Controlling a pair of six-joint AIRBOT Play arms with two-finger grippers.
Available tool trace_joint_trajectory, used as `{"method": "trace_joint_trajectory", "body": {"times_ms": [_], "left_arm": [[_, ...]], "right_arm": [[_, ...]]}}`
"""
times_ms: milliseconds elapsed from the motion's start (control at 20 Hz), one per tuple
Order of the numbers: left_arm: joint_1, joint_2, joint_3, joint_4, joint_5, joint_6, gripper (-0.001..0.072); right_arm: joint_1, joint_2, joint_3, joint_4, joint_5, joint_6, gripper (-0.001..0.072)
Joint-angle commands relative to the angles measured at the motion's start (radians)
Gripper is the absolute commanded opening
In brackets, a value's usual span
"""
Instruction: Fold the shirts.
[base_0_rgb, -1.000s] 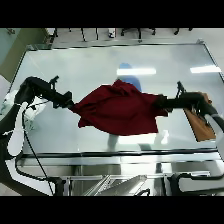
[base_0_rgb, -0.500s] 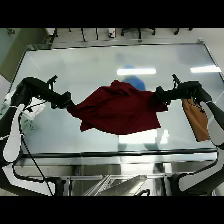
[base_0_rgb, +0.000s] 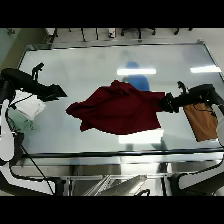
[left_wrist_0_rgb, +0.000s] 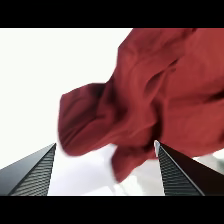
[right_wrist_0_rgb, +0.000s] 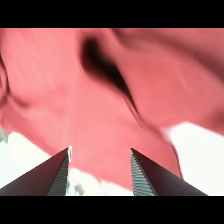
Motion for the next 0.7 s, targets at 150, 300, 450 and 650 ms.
{"method": "trace_joint_trajectory", "body": {"times_ms": [150, 300, 450, 650], "left_arm": [[-0.021, -0.001, -0.15, -0.001, -0.023, 0.318, 0.0696], [-0.08, -0.002, -0.208, 0.003, -0.092, 0.405, 0.0696], [-0.121, -0.015, -0.212, 0.134, -0.093, 0.412, 0.0695], [-0.17, -0.056, -0.212, 0.236, -0.125, 0.406, 0.0448]], "right_arm": [[-0.066, 0.104, -0.296, -0.039, 0.002, -0.13, 0.0427], [-0.064, 0.103, -0.337, -0.04, 0.018, -0.13, 0.0427], [-0.064, 0.103, -0.337, -0.039, 0.023, -0.13, 0.0427], [-0.064, 0.103, -0.337, -0.028, 0.058, -0.129, 0.0427]]}}
